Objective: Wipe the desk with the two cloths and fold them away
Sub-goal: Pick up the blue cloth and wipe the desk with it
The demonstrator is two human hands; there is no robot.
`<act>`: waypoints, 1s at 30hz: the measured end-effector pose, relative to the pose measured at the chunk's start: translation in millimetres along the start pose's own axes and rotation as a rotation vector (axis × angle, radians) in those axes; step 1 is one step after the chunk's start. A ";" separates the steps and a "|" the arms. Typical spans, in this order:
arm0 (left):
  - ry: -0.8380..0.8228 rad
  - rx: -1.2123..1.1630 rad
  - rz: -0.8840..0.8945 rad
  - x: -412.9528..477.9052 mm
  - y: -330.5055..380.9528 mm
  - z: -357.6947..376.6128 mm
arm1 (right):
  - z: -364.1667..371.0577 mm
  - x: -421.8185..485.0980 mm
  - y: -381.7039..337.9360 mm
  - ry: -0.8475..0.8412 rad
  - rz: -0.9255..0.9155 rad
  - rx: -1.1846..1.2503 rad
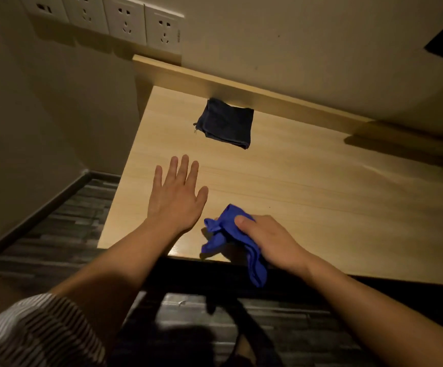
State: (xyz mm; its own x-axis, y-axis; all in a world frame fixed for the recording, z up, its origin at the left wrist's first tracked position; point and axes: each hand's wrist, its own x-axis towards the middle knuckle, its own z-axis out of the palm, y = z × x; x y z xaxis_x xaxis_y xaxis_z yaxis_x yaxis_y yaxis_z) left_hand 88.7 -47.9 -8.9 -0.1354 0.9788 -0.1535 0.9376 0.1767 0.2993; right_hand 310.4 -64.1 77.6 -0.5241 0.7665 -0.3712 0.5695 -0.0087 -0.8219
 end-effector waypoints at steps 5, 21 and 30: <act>0.040 0.102 -0.012 1.8 -1.0 11.5 | -78.2 63.4 4.7 0.260 -0.144 -0.106; 0.057 0.198 -0.062 1.0 3.0 10.1 | -68.3 145.3 71.8 -0.004 -0.397 -1.016; 0.049 0.182 -0.054 1.7 0.6 11.9 | -31.5 69.6 84.5 -0.028 -0.387 -1.008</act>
State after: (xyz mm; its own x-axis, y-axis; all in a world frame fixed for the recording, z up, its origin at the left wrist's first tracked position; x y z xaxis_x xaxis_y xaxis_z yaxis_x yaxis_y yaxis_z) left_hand 92.8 -47.4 -20.1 -0.1985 0.9731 -0.1170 0.9704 0.2118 0.1156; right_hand 341.9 8.8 -4.1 -0.7873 0.5887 -0.1834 0.6146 0.7733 -0.1558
